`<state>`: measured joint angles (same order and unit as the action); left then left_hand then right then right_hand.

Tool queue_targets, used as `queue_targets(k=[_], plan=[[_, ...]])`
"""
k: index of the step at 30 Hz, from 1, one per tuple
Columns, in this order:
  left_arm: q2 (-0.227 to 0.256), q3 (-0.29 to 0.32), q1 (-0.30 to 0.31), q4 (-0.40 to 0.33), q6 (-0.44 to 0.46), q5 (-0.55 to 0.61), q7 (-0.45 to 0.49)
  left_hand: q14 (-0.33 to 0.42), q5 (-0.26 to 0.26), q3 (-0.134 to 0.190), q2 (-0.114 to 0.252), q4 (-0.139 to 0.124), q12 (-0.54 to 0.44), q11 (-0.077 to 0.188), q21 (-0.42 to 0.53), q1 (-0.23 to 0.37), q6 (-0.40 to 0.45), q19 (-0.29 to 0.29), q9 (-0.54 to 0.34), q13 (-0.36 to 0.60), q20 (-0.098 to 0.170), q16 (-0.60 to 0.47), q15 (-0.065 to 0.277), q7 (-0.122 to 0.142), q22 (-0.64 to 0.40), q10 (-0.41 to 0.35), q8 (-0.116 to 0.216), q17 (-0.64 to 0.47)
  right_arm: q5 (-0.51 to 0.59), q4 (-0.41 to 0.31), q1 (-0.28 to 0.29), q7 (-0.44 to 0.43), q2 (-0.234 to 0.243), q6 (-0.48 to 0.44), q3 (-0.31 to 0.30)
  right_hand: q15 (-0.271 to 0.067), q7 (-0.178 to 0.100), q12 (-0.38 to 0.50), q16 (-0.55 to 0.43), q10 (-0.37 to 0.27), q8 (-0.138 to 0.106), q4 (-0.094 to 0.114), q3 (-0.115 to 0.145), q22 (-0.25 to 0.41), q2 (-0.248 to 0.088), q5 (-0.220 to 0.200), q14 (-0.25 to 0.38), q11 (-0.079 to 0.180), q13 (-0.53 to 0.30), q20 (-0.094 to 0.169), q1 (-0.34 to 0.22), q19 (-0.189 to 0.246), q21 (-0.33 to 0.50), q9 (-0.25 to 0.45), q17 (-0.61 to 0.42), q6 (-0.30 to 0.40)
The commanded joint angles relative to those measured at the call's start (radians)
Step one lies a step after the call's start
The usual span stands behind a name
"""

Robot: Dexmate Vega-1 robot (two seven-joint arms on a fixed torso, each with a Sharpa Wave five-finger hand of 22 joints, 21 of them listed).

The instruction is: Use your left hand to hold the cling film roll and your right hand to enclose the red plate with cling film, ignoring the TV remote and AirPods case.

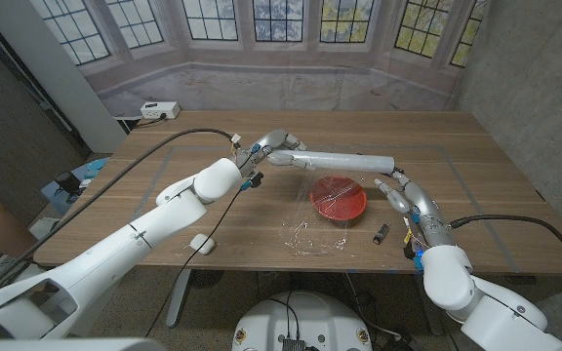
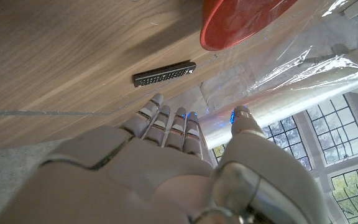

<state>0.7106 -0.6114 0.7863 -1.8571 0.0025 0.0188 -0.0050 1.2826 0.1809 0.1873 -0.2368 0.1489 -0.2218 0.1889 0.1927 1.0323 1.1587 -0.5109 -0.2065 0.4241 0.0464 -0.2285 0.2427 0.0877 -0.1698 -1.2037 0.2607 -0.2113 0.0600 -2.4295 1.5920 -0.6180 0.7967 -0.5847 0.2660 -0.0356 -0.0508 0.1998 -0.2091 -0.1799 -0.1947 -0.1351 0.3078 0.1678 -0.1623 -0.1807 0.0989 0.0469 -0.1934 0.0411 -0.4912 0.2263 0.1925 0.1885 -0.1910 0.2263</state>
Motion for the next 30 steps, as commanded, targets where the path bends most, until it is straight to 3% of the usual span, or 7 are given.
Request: queue_targets(k=[1, 11, 19, 30], plan=[[0.016, 0.024, 0.035, -0.076, -0.035, -0.040, -0.018, 0.001, 0.005, -0.001, 0.327, 0.002, 0.000, 0.001, -0.001, 0.322, 0.006, -0.004, -0.006, 0.005, 0.002, -0.001, -0.001, -0.001, -0.002, -0.008, 0.008, -0.003, -0.012, 0.037, -0.008, -0.006, -0.016, 0.014, -0.012, -0.061, 0.001, -0.003, 0.001, -0.004, -0.002, -0.002, 0.008, 0.002, 0.002, -0.004, 0.004, -0.006, -0.003, 0.017, -0.008, 0.009, 0.000, 0.002, -0.001, 0.004], [0.031, 0.050, 0.074, -0.118, -0.032, -0.059, -0.006, 0.003, 0.006, -0.001, 0.328, 0.000, 0.001, 0.001, -0.001, 0.320, 0.008, -0.004, -0.006, 0.005, 0.002, -0.001, -0.002, -0.001, -0.002, -0.009, 0.009, -0.003, -0.031, 0.085, -0.004, -0.019, -0.030, 0.030, -0.040, -0.061, 0.001, -0.003, 0.001, -0.003, -0.001, -0.002, 0.008, 0.001, 0.002, -0.004, 0.004, -0.006, -0.003, 0.015, -0.009, 0.010, 0.000, 0.002, -0.002, 0.002], [0.036, 0.058, 0.092, -0.134, -0.035, -0.069, -0.003, 0.003, 0.006, -0.001, 0.328, 0.001, 0.001, 0.001, 0.000, 0.321, 0.007, -0.005, -0.006, 0.005, 0.002, -0.002, -0.002, -0.001, -0.002, -0.008, 0.008, -0.004, -0.051, 0.126, 0.025, -0.026, -0.030, 0.044, -0.095, -0.063, 0.000, -0.003, 0.001, -0.002, -0.001, -0.003, 0.008, 0.001, 0.002, -0.004, 0.005, -0.005, -0.003, 0.015, -0.010, 0.010, -0.001, 0.002, -0.002, 0.002], [0.038, 0.062, 0.113, -0.175, -0.021, -0.082, -0.002, 0.003, 0.006, -0.001, 0.328, 0.001, 0.002, 0.001, 0.000, 0.320, 0.007, -0.004, -0.006, 0.006, 0.002, -0.001, -0.001, -0.001, -0.002, -0.008, 0.008, -0.003, -0.070, 0.210, 0.045, -0.037, -0.048, 0.132, -0.141, -0.063, -0.001, -0.003, 0.001, -0.003, -0.001, -0.003, 0.008, 0.001, 0.003, -0.004, 0.005, -0.004, -0.003, 0.019, -0.010, 0.015, 0.000, 0.002, -0.001, 0.001]])
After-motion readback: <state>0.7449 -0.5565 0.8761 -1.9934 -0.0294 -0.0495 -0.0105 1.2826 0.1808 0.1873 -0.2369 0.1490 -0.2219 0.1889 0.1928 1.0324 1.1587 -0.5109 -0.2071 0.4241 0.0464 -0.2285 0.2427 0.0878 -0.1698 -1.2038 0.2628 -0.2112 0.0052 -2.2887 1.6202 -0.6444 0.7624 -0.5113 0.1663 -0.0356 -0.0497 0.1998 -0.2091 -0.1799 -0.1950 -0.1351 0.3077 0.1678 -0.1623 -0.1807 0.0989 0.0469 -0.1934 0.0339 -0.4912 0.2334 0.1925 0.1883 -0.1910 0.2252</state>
